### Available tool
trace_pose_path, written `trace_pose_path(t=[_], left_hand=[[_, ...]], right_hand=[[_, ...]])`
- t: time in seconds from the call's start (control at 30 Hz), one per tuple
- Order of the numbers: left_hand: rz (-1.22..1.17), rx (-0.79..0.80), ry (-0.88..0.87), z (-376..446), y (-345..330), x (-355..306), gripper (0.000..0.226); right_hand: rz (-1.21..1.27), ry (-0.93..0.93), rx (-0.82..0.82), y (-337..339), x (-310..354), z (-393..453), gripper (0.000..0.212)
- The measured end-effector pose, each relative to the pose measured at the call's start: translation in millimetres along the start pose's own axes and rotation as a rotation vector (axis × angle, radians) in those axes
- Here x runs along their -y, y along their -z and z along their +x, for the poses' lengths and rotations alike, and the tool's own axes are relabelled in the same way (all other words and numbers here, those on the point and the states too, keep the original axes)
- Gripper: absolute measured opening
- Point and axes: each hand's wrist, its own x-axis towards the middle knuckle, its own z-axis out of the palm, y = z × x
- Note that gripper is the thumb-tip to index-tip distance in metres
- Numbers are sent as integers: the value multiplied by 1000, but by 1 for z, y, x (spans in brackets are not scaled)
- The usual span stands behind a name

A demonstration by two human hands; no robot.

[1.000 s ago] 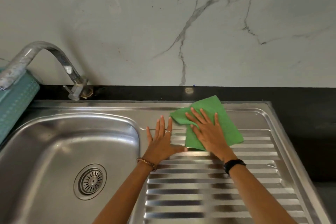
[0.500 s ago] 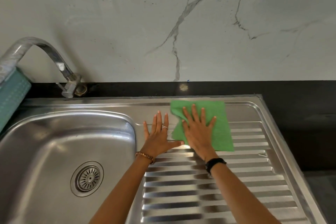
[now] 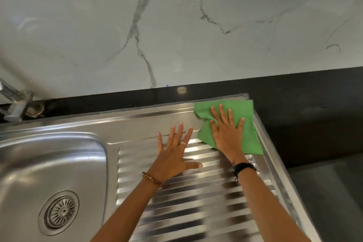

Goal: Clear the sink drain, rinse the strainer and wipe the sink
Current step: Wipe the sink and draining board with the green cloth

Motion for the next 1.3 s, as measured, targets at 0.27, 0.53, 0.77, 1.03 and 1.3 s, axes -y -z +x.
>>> trace_pose_path(t=[0.27, 0.53, 0.77, 1.03, 1.3], left_hand=[[110, 114, 45, 17, -3, -20, 112], [110, 92, 32, 20, -8, -18, 118], [102, 85, 27, 21, -10, -17, 119], [38, 137, 8, 21, -3, -16, 130], [-89, -162, 92, -38, -11, 16, 108]], right_hand=[[-60, -166, -85, 11, -29, 25, 58], [-35, -176, -28, 2, -30, -67, 60], [-21, -168, -64, 4, -31, -12, 56], [-55, -46, -27, 9, -38, -12, 54], [-60, -52, -38, 0, -34, -76, 55]])
